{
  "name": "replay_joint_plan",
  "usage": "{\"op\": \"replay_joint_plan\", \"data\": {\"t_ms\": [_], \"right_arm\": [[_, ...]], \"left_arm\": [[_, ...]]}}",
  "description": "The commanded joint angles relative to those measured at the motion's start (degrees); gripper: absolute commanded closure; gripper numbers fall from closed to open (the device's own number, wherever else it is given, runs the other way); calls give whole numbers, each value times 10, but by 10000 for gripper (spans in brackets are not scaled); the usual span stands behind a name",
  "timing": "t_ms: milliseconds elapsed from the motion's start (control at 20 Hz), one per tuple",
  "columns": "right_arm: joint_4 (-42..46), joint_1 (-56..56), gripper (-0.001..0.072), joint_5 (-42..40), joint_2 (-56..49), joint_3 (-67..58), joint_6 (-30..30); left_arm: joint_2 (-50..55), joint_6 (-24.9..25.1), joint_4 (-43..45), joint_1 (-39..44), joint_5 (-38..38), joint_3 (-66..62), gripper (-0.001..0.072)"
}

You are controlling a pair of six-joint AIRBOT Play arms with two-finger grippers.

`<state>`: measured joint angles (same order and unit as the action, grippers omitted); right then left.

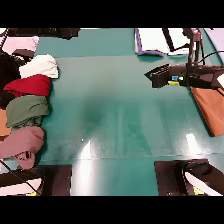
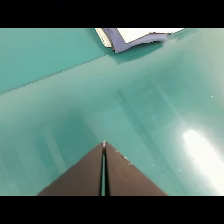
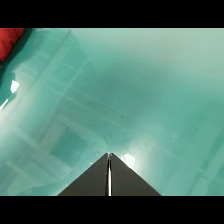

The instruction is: Fold the shirts.

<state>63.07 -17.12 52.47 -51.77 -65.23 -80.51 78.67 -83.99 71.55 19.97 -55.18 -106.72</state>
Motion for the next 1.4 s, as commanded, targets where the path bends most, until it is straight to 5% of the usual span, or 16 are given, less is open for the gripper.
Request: {"op": "replay_joint_plan", "data": {"t_ms": [0,800,900,1050,1350], "right_arm": [[0,-1,694,0,0,0,0],[0,-1,695,0,0,0,0],[0,-1,694,0,0,0,0],[-1,-1,694,0,0,0,0],[-1,-1,694,0,0,0,0]], "left_arm": [[0,0,0,0,3,0,685],[3,15,41,-1,26,0,676],[15,-27,153,-15,43,0,150],[60,-102,265,-82,37,0,132],[206,-106,260,-214,30,0,131]]}}
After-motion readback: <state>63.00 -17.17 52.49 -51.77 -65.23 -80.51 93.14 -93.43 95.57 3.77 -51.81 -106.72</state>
